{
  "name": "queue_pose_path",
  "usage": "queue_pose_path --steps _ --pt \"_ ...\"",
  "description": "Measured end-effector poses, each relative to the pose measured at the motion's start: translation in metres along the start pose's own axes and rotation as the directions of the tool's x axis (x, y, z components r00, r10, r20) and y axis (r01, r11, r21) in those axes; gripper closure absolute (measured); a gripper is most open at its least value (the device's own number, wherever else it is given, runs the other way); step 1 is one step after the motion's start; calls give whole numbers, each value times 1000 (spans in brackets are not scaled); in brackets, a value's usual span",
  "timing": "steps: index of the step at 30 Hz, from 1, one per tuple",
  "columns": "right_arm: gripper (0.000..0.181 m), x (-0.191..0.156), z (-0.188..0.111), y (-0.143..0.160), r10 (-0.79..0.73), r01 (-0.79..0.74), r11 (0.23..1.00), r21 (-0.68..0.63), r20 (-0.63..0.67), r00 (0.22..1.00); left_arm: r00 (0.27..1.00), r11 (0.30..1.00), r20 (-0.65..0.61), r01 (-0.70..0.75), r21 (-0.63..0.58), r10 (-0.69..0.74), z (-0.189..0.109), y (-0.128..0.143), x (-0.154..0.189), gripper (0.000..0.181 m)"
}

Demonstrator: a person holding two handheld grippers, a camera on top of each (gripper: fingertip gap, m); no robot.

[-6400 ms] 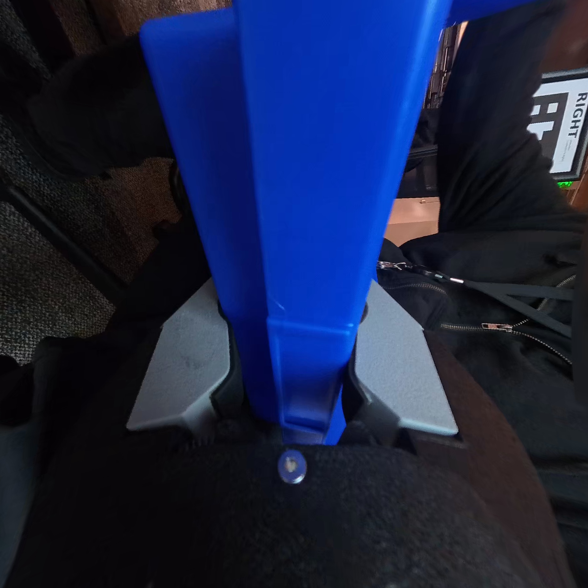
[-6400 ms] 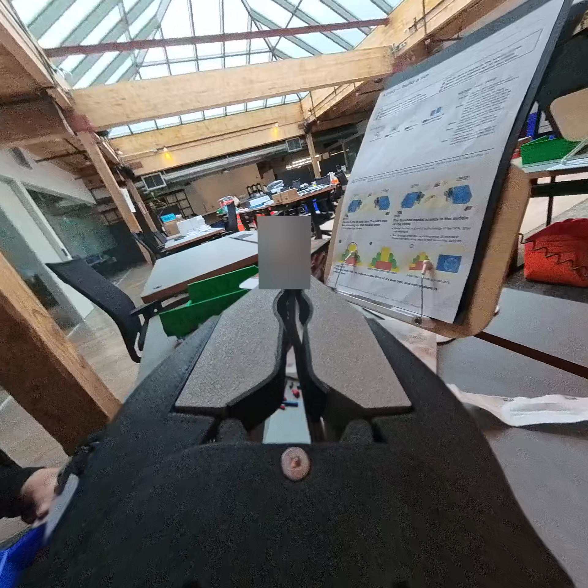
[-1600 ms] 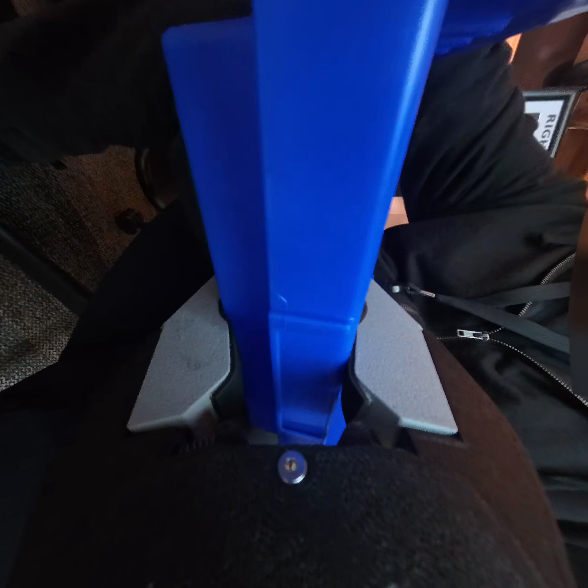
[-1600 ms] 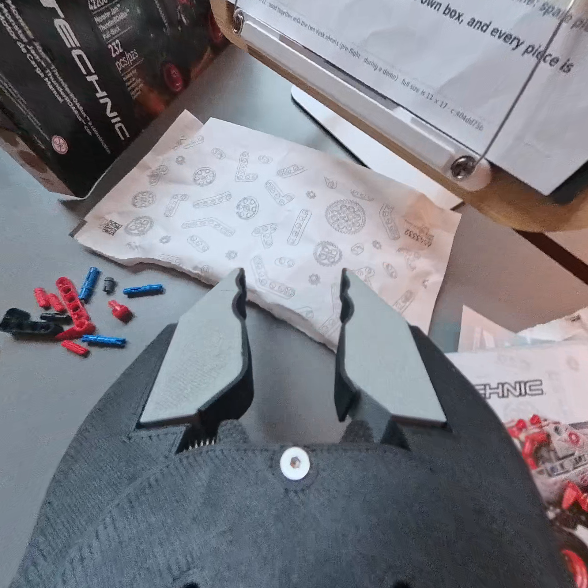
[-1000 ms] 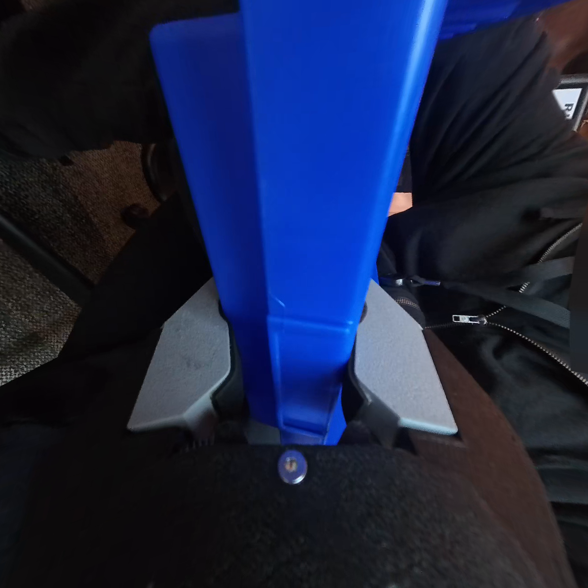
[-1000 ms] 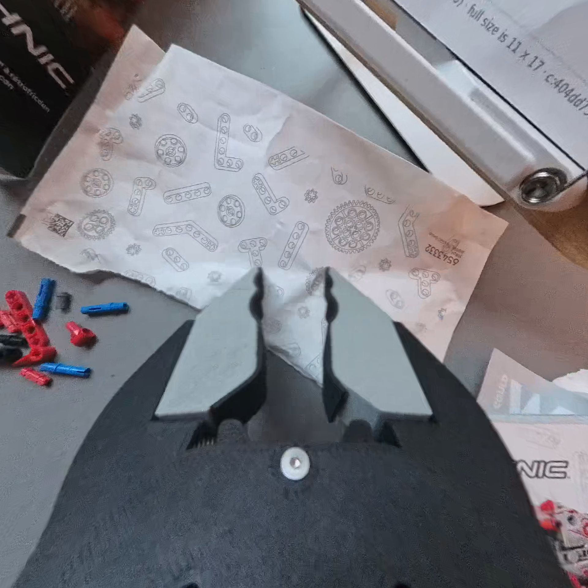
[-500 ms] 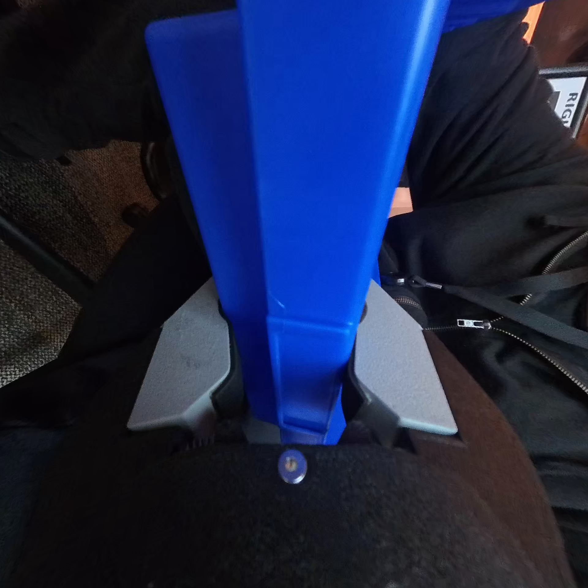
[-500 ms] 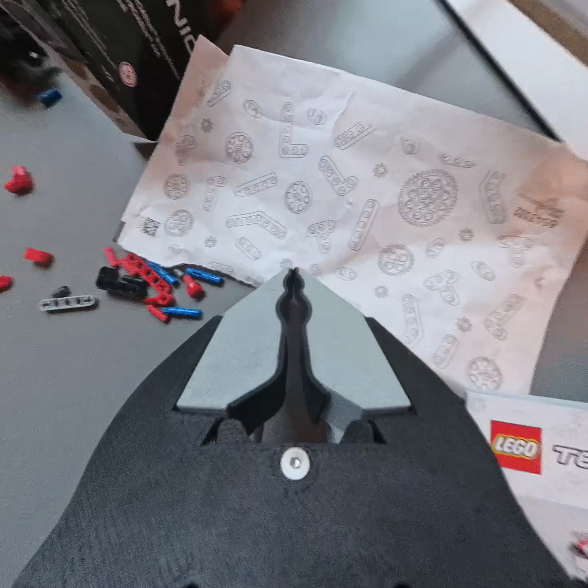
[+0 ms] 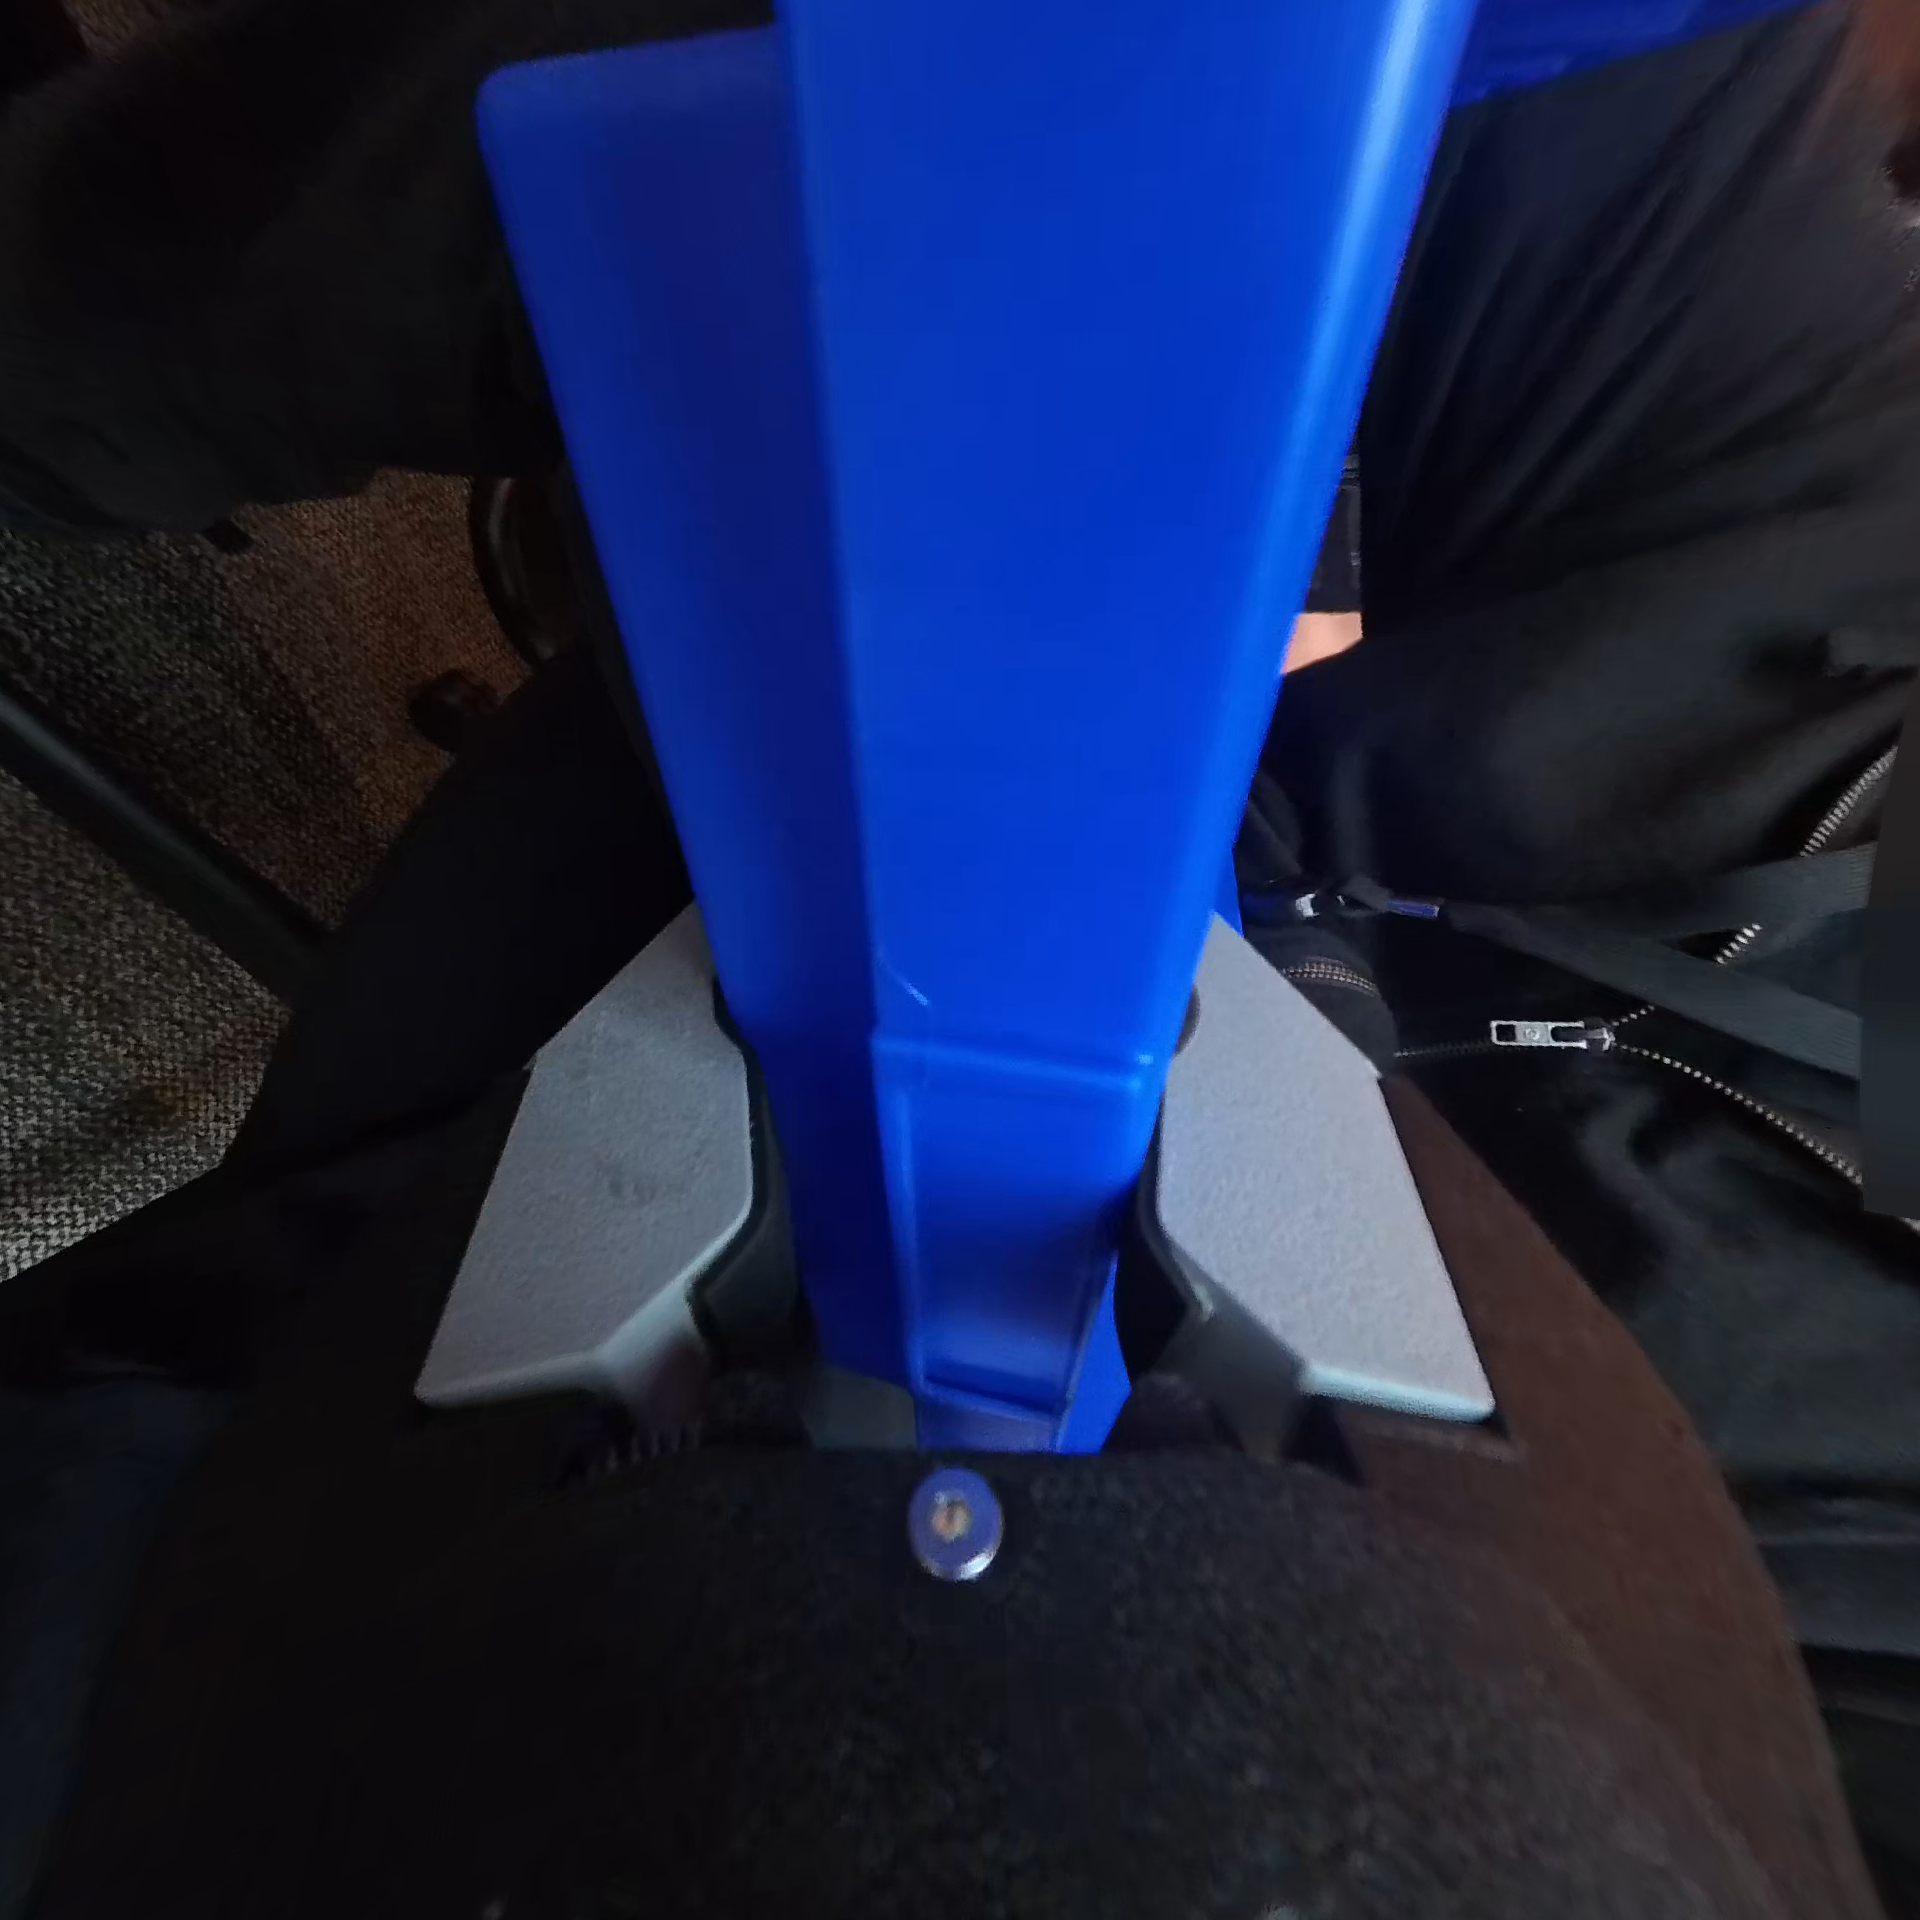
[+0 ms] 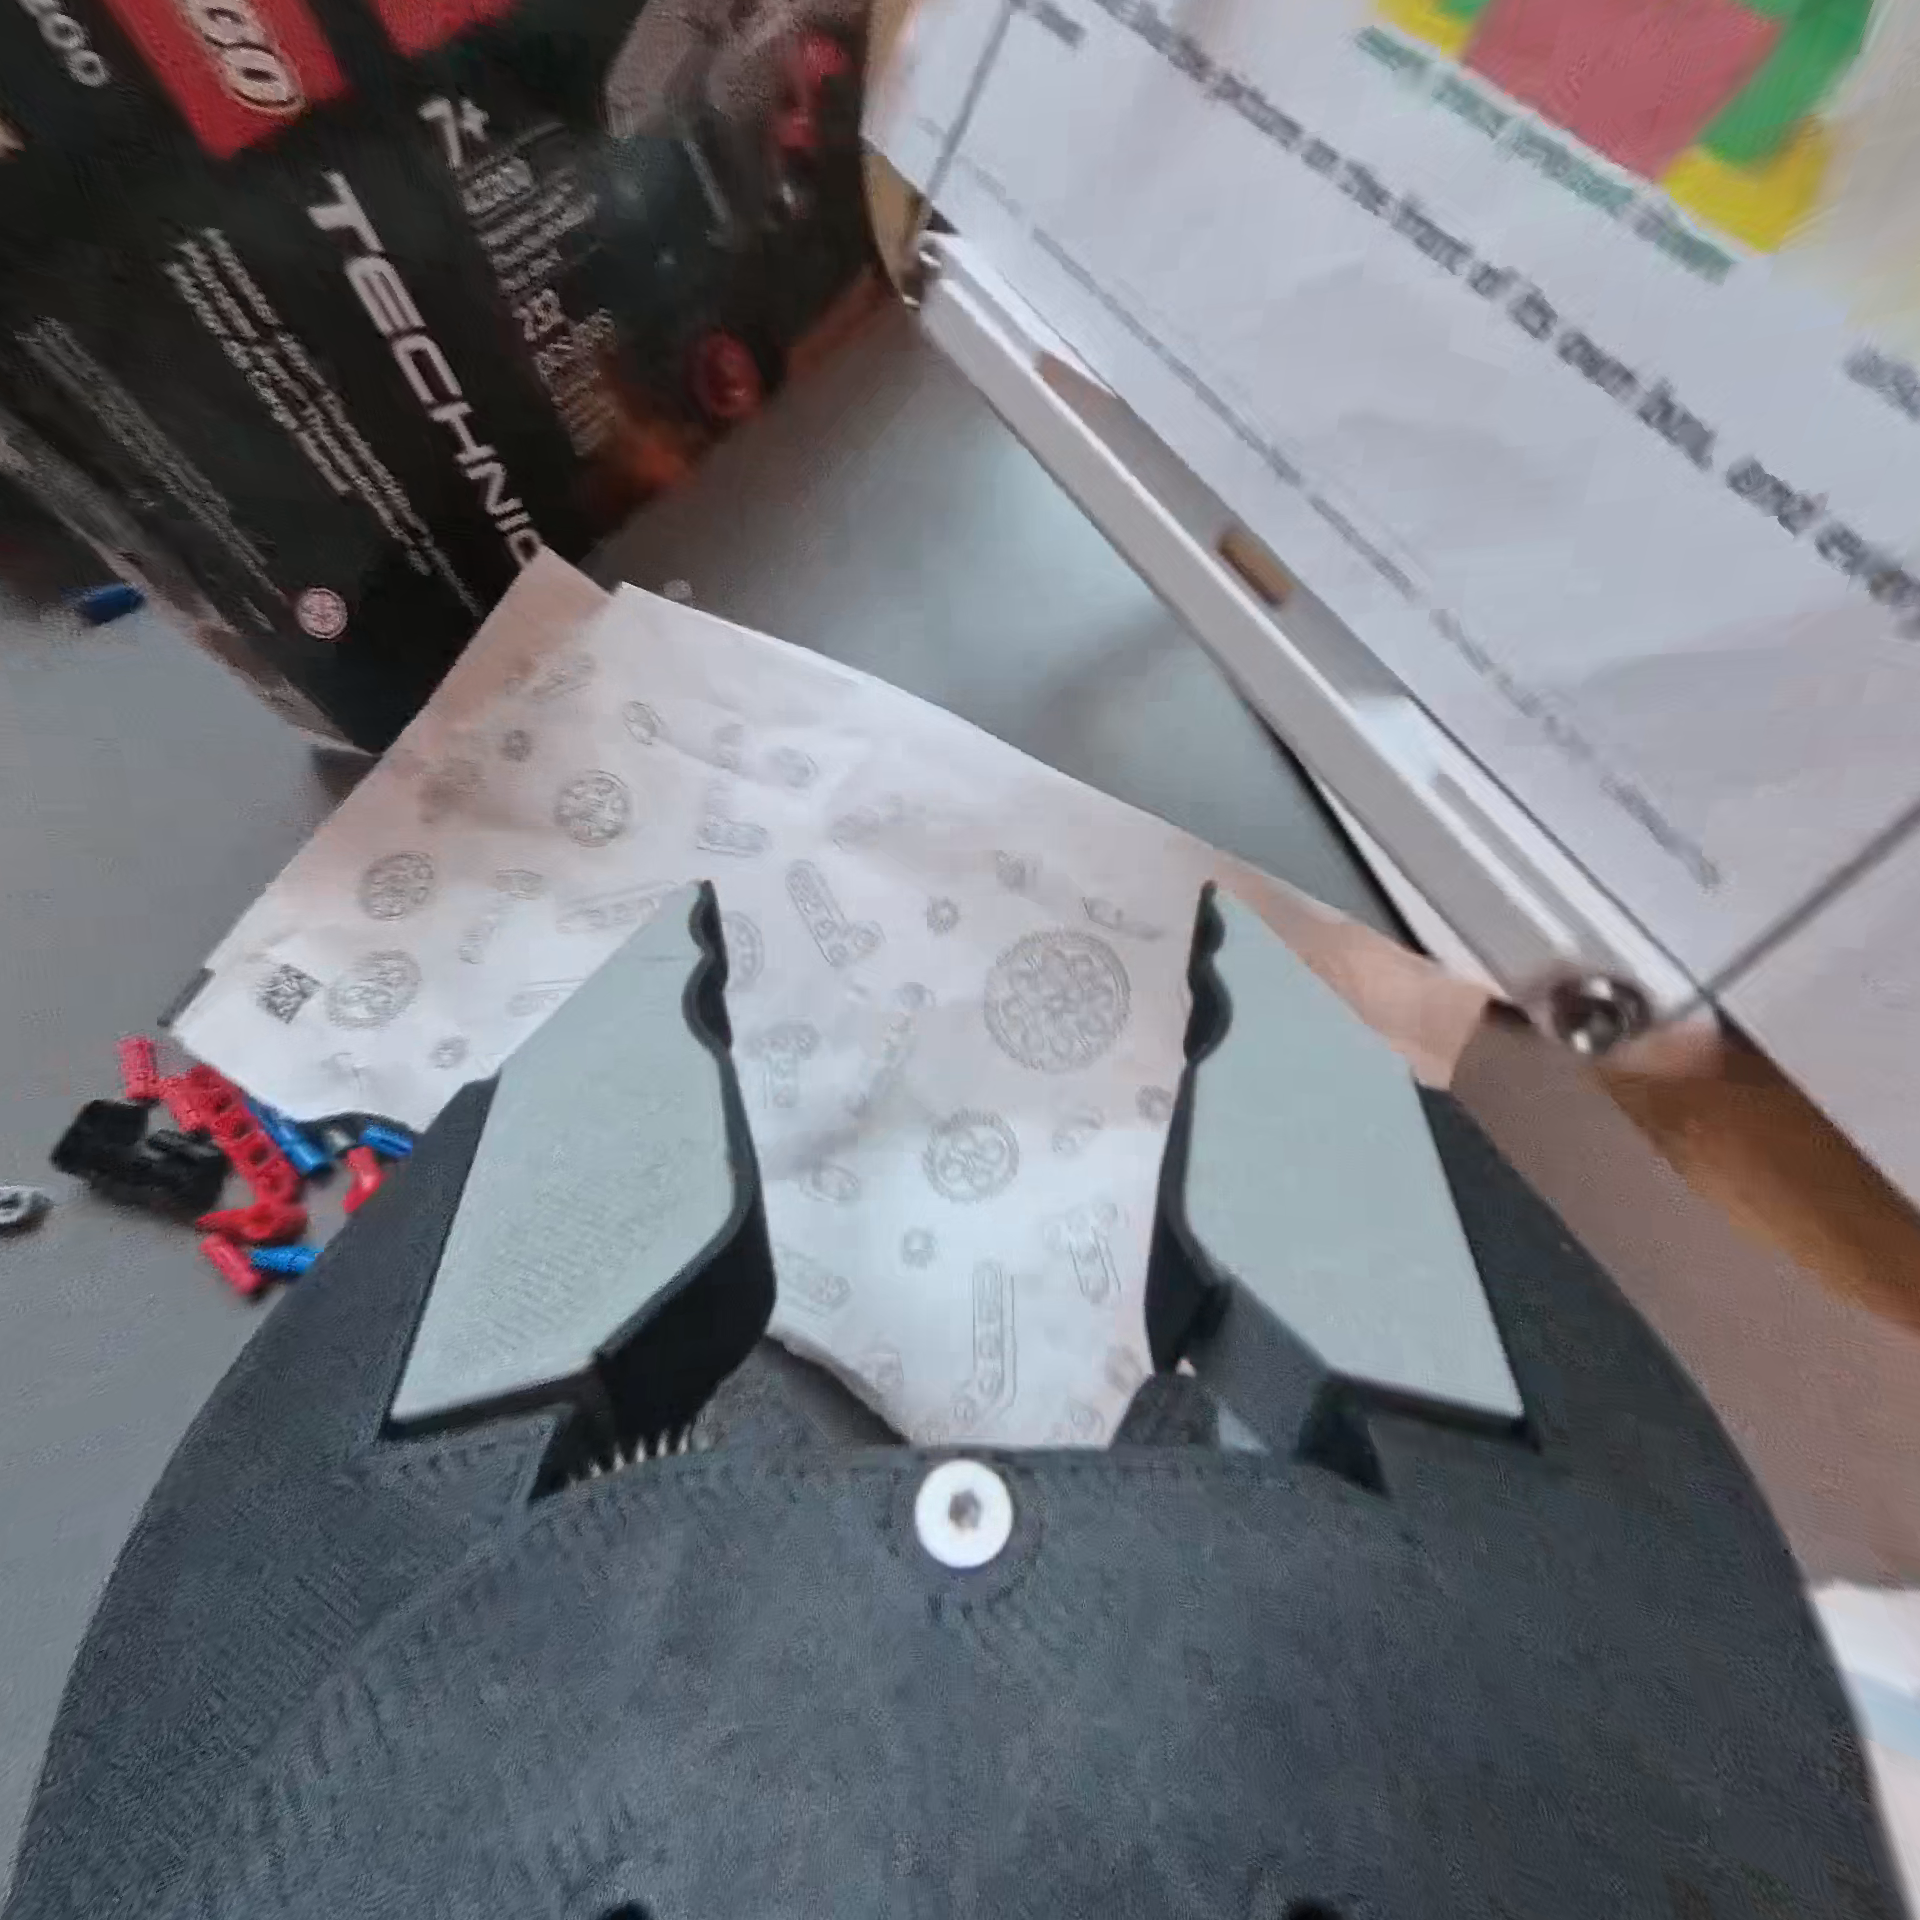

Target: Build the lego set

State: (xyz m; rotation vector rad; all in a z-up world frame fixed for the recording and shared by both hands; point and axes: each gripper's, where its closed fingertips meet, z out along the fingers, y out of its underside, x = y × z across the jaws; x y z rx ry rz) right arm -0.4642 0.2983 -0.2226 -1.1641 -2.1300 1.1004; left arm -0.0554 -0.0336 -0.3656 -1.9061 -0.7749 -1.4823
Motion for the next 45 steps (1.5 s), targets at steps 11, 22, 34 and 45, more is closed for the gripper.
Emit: queue_pose_path --steps 11,22,34,45 --pt "102 -9 66 9 -166 207 951 -229 187 968 1000 1000 15 -15 25 14 -3 -10 -3 106" --pt "181 -9 41 19 -122 157 969 -193 179 976 1000 999 13 -23 23 22 -3 -10 -1 106" --pt "181 39 -14 -10 -202 84 950 -301 -386 900 1000 1000 -8 -14 16 14 -2 -7 0 106" --pt "181 -33 -12 37 -151 -2 898 -441 -312 938 1000 1000 -31 -4 7 5 -2 -1 1 106"
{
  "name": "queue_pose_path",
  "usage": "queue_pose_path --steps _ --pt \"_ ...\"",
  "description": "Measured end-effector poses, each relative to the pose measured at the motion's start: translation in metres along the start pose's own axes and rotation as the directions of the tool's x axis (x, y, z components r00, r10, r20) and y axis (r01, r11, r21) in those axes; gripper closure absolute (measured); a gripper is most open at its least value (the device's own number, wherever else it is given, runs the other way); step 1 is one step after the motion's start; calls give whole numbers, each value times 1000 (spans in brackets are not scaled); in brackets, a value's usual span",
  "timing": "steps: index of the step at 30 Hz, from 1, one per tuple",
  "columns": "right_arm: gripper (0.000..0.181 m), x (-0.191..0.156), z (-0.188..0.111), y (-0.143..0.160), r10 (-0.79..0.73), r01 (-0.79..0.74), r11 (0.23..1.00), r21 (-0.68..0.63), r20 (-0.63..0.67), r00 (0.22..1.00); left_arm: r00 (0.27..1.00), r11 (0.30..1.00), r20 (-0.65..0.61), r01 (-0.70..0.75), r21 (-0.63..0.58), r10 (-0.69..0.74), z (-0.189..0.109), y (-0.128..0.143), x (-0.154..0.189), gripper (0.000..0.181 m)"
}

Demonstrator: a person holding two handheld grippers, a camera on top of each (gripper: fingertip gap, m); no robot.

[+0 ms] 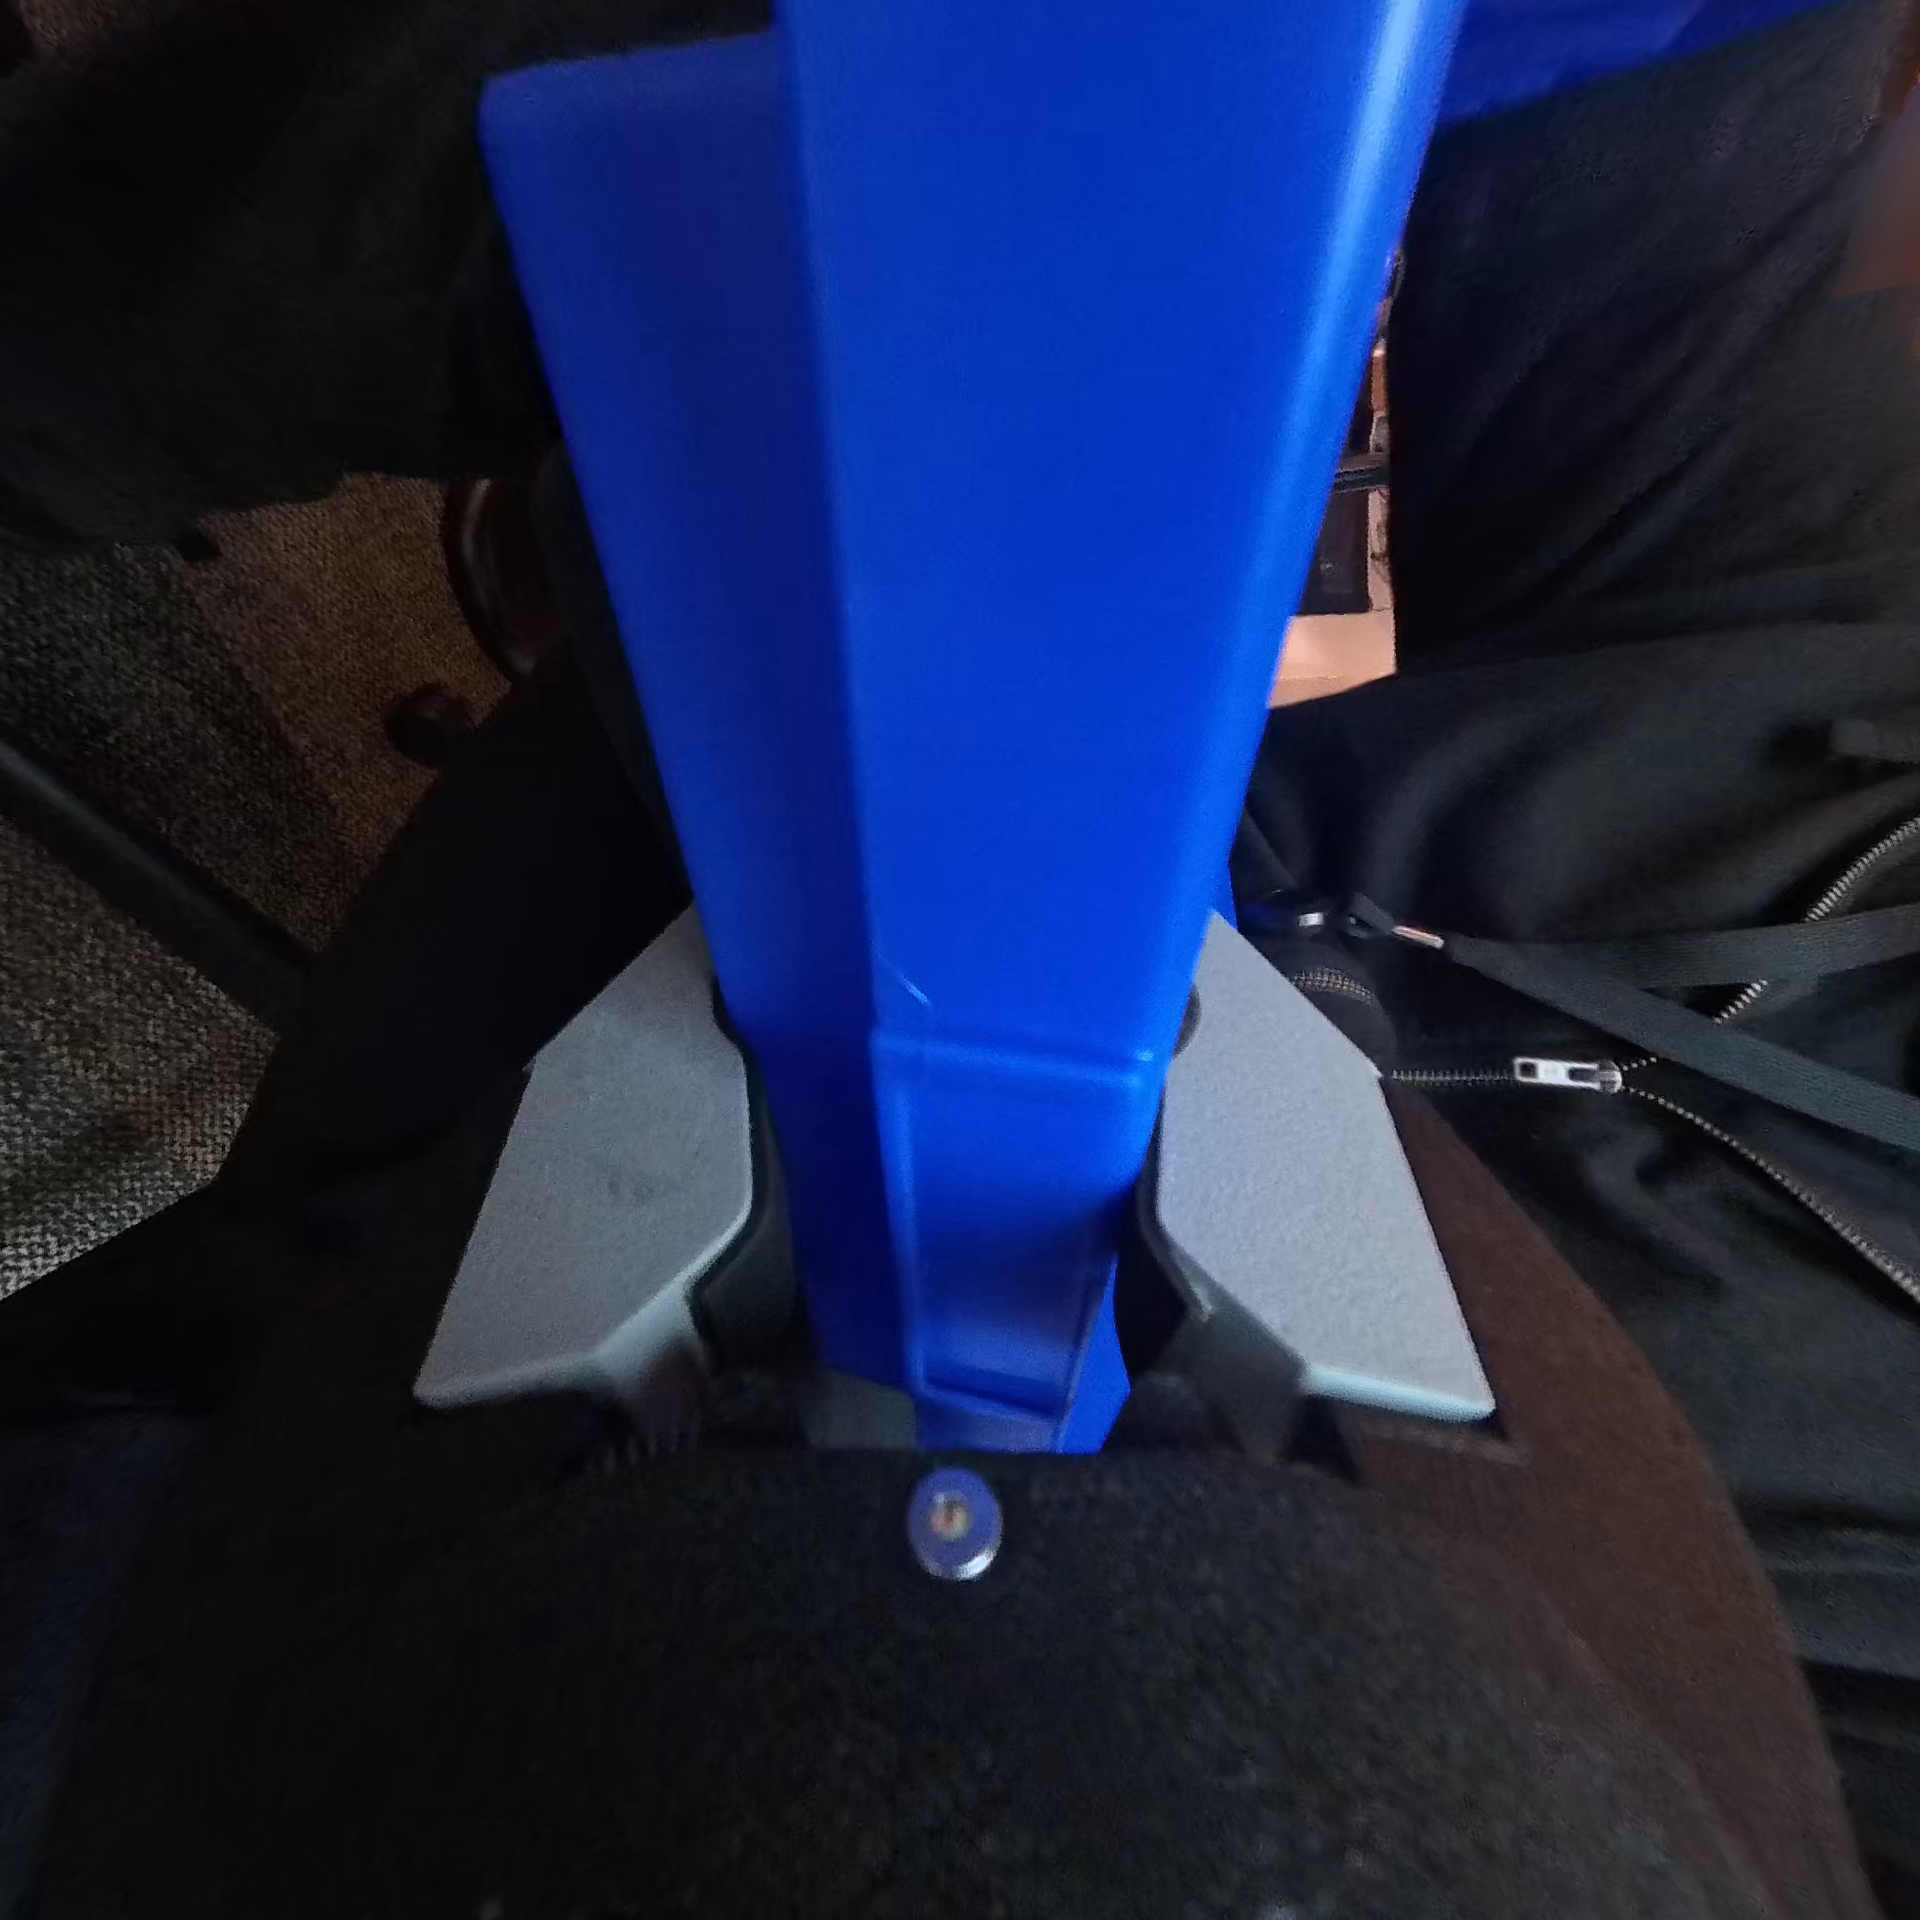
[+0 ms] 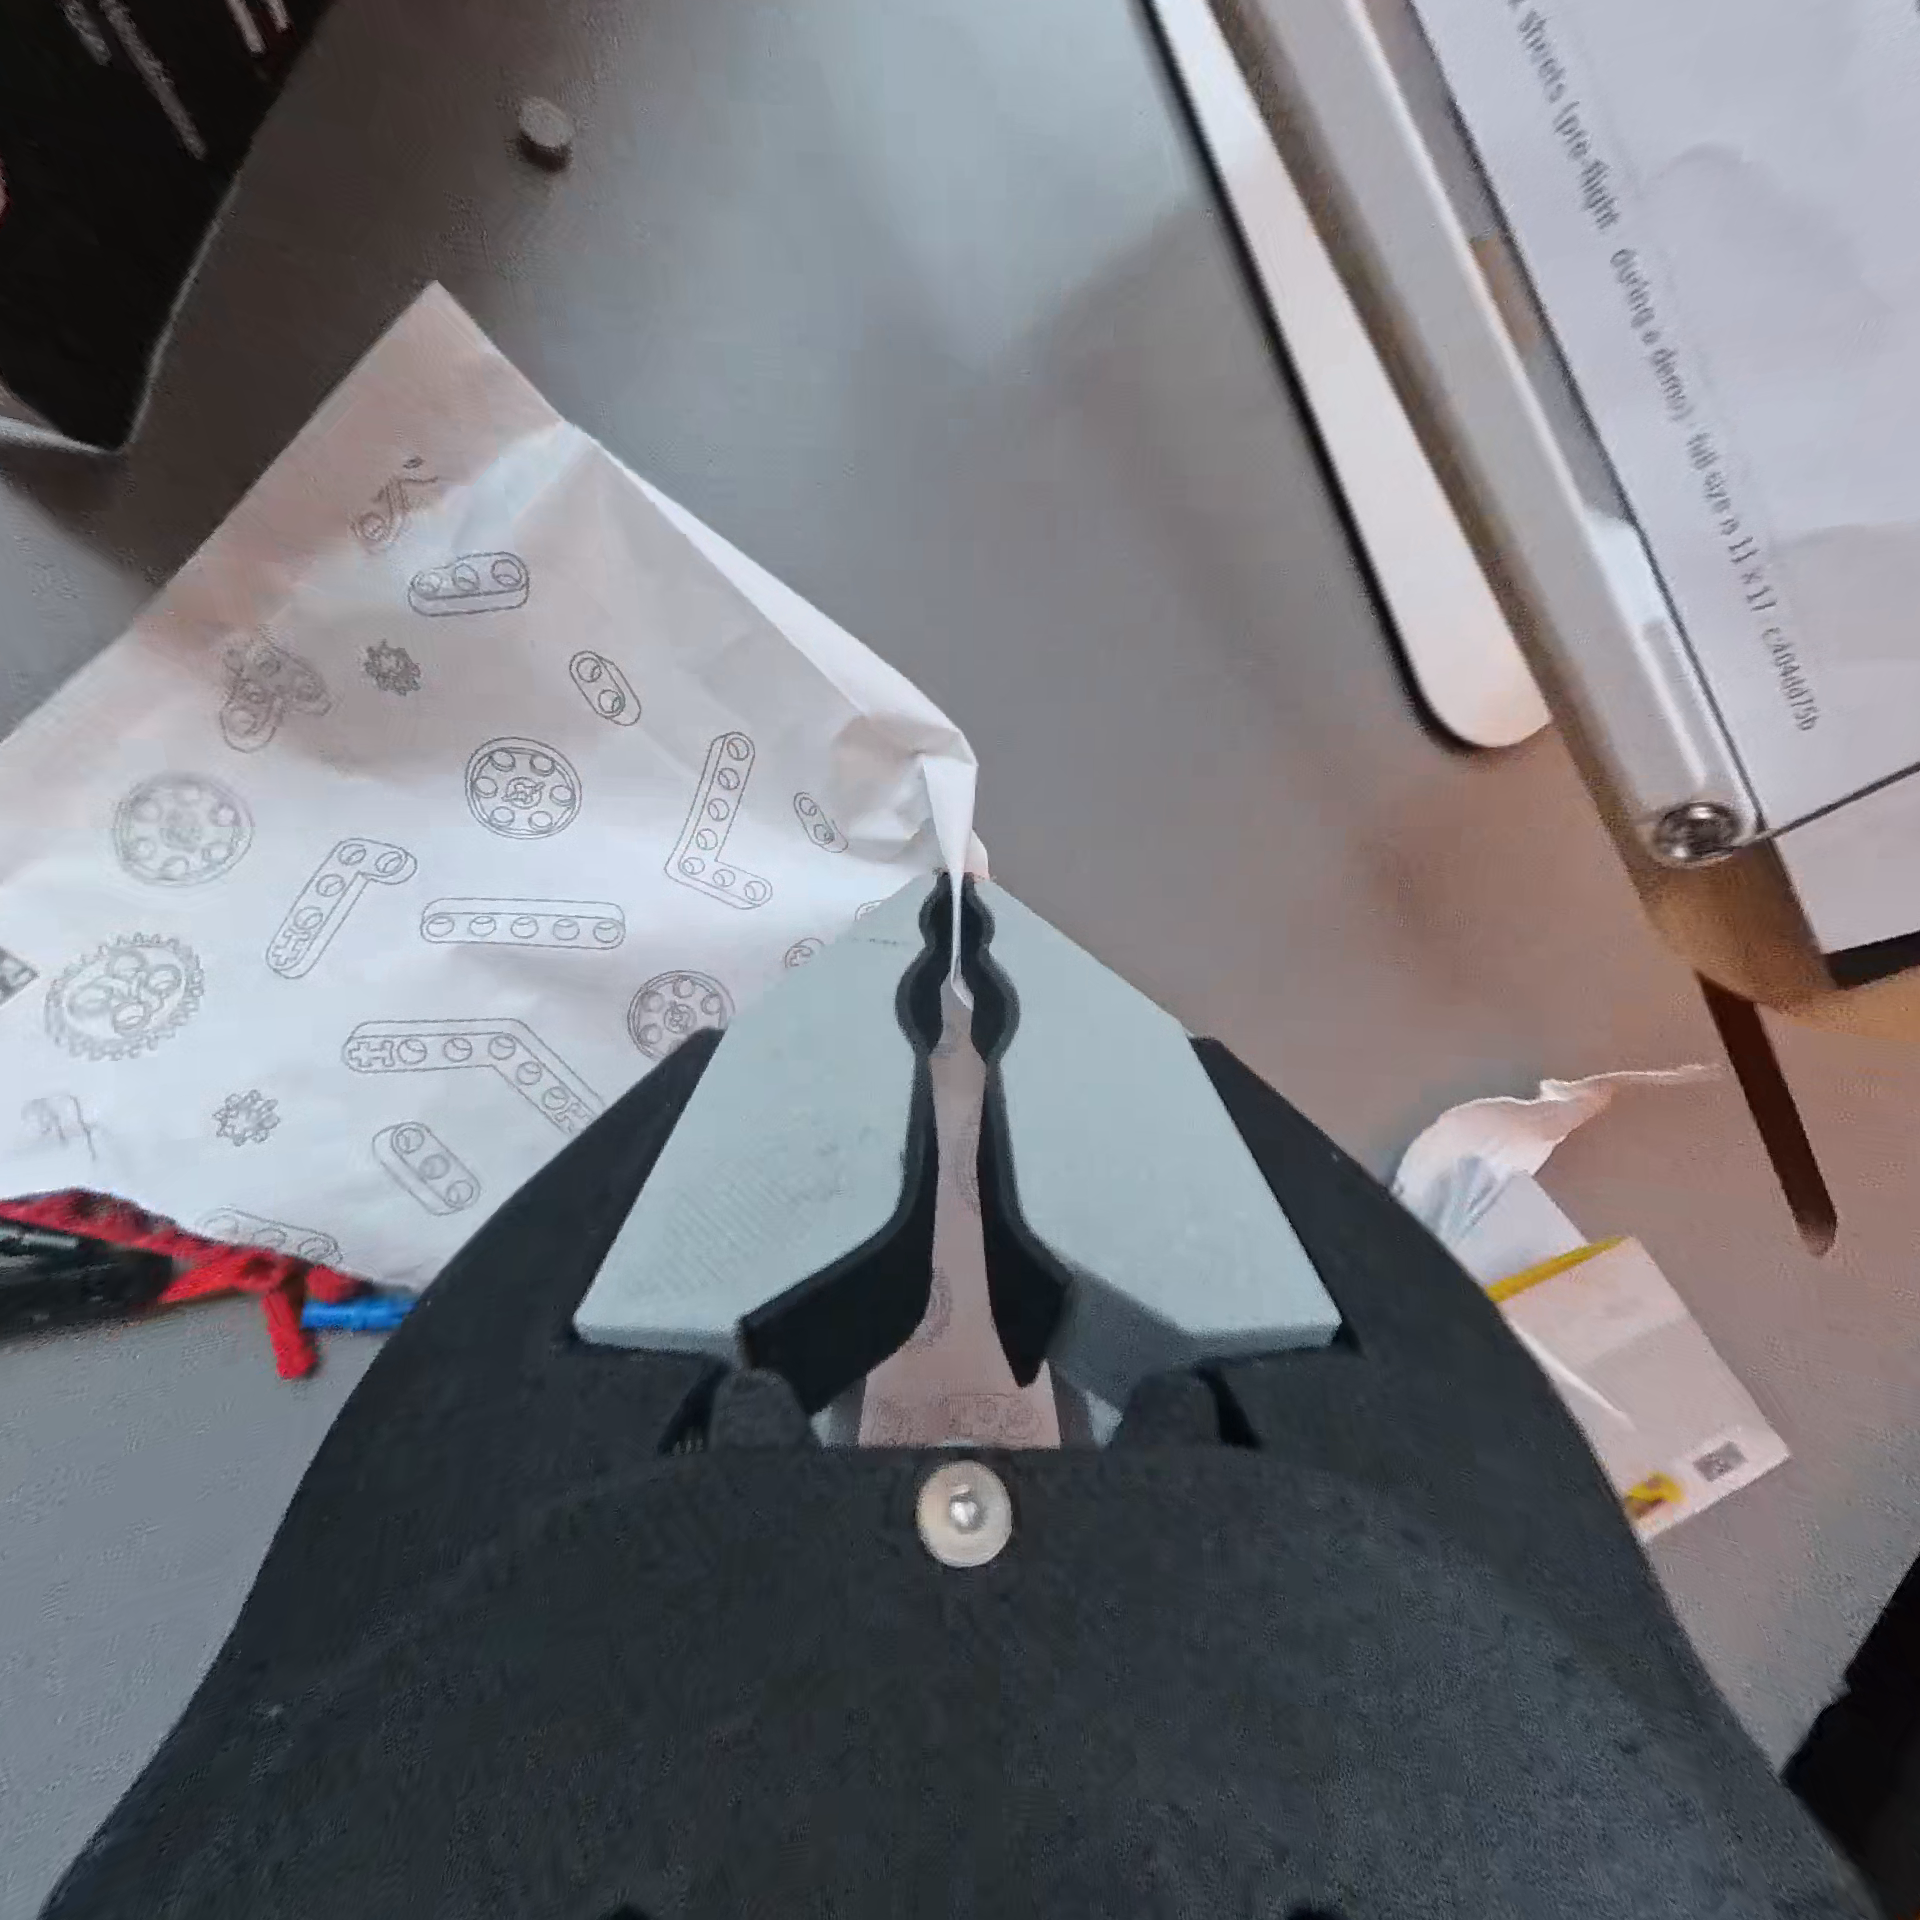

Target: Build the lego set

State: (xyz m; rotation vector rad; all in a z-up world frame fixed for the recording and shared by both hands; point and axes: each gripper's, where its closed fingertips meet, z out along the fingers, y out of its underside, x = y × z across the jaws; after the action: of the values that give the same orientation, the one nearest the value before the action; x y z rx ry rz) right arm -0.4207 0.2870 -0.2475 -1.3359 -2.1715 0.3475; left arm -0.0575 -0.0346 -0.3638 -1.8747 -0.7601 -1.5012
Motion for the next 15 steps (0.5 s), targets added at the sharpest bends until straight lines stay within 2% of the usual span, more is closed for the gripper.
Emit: queue_pose_path --steps 3,6,11,13,15 --pt "181 -18 -9 4 25 -25 1000 12 -5 1000 1000 1000 -9 5 -4 -6 1 2 0 106" --pt "181 -42 -21 7 88 -89 995 34 46 995 999 1000 -26 24 -5 -24 3 4 0 106" --pt "181 -88 -47 20 82 -87 994 62 83 993 997 998 -45 57 -7 -58 2 10 -2 106" --pt "181 -97 -60 17 84 -92 989 114 73 994 997 998 -43 58 -4 -59 -1 10 -2 106" --pt "181 -91 -78 7 104 -111 976 188 49 993 998 999 -32 51 -7 -51 -4 11 -2 106"
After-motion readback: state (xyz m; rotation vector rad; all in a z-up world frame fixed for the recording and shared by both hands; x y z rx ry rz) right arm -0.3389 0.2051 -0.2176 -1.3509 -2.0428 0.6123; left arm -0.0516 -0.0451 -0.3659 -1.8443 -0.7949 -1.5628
